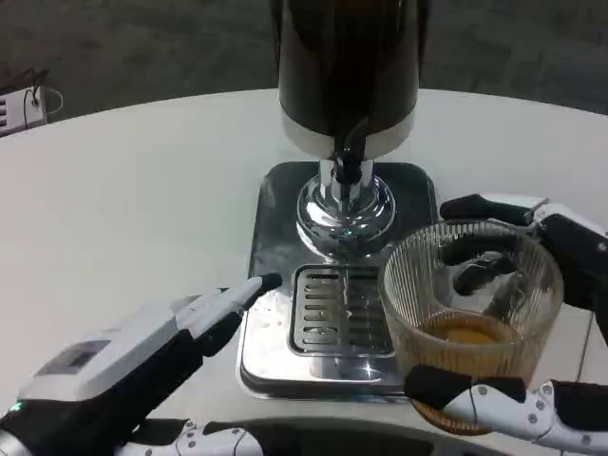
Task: Grasp the cup under the faucet to collect the drink, then remove the cup.
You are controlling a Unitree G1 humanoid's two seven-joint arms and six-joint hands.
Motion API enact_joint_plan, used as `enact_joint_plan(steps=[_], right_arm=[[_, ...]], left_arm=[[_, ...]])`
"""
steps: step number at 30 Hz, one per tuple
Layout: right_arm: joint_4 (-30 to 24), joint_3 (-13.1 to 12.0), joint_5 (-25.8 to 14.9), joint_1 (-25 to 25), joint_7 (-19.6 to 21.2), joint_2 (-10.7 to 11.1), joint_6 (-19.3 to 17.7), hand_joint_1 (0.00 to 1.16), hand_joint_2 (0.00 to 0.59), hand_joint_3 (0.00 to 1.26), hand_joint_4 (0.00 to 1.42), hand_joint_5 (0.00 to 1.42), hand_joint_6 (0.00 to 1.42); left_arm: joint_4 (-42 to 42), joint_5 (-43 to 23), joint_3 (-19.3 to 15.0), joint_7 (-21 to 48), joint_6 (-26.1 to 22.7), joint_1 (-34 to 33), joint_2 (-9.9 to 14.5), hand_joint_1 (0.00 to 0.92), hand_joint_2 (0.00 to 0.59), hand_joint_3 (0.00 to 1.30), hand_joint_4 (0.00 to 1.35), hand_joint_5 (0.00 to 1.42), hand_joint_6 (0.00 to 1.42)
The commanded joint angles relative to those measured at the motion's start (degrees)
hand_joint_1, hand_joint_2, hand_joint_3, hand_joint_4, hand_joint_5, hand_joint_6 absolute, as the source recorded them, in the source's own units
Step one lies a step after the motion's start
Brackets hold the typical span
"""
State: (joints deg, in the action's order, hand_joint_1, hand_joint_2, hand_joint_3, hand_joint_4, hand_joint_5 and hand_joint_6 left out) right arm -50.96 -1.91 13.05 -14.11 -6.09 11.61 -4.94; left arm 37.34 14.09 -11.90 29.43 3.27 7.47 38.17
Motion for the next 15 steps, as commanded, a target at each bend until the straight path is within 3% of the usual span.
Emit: enact_joint_plan(steps=[1, 15], right_arm=[[-2.9, -0.4, -1.0, -0.6, -0.3, -0.3, -1.5, 0.96, 0.196, 1.02, 1.21, 1.37, 1.42], [-3.3, -1.2, -1.5, -0.7, -1.1, -0.3, -1.4, 0.95, 0.194, 1.02, 1.21, 1.37, 1.42]], left_arm=[[1.1, 0.1, -0.8, -0.2, 0.3, 1.2, -0.2, 0.000, 0.030, 0.00, 0.00, 0.00, 0.00], [2.0, 1.1, -0.9, 0.3, 2.3, 2.3, 0.6, 0.000, 0.030, 0.00, 0.00, 0.00, 0.00]])
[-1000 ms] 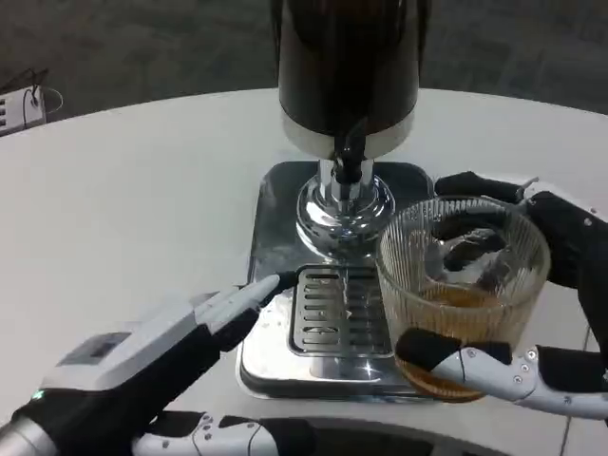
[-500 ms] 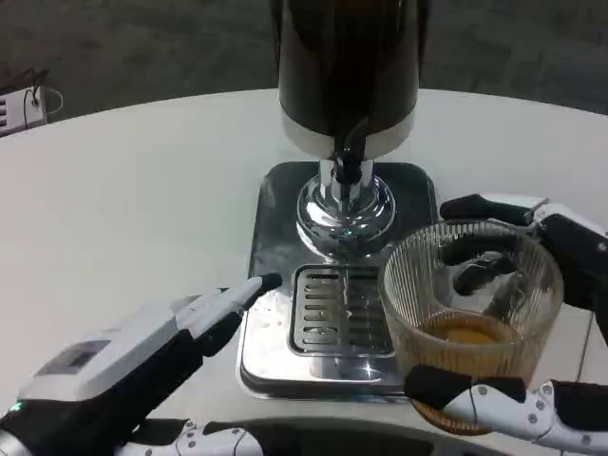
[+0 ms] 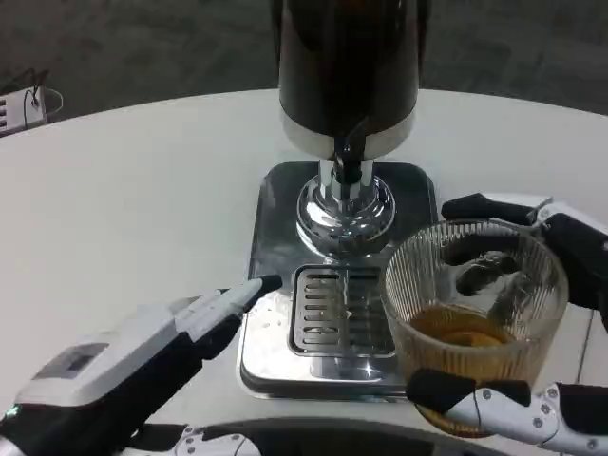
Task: Grasp the cup under the faucet to collect the drink, then remove the cup.
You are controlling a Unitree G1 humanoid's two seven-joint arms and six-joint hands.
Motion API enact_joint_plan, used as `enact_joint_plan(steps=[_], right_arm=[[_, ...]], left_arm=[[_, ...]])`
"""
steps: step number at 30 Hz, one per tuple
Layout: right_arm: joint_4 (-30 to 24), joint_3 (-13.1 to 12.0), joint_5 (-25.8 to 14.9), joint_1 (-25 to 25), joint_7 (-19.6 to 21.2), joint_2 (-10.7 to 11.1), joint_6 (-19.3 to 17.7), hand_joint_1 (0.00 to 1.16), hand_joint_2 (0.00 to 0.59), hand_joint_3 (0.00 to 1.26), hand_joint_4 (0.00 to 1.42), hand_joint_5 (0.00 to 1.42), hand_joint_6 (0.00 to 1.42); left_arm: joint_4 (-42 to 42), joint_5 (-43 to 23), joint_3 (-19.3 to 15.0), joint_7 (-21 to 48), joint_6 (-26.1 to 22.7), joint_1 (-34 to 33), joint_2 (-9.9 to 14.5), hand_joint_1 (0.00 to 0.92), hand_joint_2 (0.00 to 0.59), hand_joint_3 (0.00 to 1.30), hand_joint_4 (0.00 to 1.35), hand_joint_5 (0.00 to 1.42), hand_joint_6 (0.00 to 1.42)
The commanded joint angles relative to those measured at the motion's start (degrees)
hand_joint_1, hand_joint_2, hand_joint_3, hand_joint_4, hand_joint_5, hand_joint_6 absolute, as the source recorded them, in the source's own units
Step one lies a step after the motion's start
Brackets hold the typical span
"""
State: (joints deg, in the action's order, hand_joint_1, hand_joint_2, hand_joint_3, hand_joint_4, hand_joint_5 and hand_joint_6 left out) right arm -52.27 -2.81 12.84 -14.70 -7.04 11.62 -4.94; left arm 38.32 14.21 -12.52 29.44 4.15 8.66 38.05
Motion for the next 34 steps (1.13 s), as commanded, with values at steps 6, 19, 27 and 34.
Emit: enact_joint_plan(steps=[6, 19, 27, 34], right_arm=[[-2.1, -0.4, -1.3, -0.6, -0.2, -0.4, -1.7, 0.95, 0.194, 1.02, 1.21, 1.37, 1.42], [-2.8, -0.3, -1.4, -1.4, -0.2, -0.5, -1.4, 0.95, 0.199, 1.02, 1.23, 1.37, 1.42], [-2.6, -0.2, -1.4, -1.3, -0.2, -0.6, -1.4, 0.95, 0.206, 1.02, 1.23, 1.37, 1.42], [-2.5, -0.3, -1.5, -1.1, -0.1, -0.6, -1.4, 0.94, 0.210, 1.03, 1.23, 1.38, 1.42]], left_arm=[[1.4, 1.8, -0.3, 0.5, 2.9, 1.5, 1.3, 0.000, 0.030, 0.00, 0.00, 0.00, 0.00], [1.6, 1.8, -0.1, 1.4, 2.0, 1.6, 1.3, 0.000, 0.029, 0.00, 0.00, 0.00, 0.00], [1.5, 1.7, -0.4, 1.5, 1.8, 1.7, 0.9, 0.000, 0.029, 0.00, 0.00, 0.00, 0.00], [1.4, 1.5, -0.5, 1.5, 1.8, 2.0, 0.9, 0.000, 0.029, 0.00, 0.00, 0.00, 0.00]])
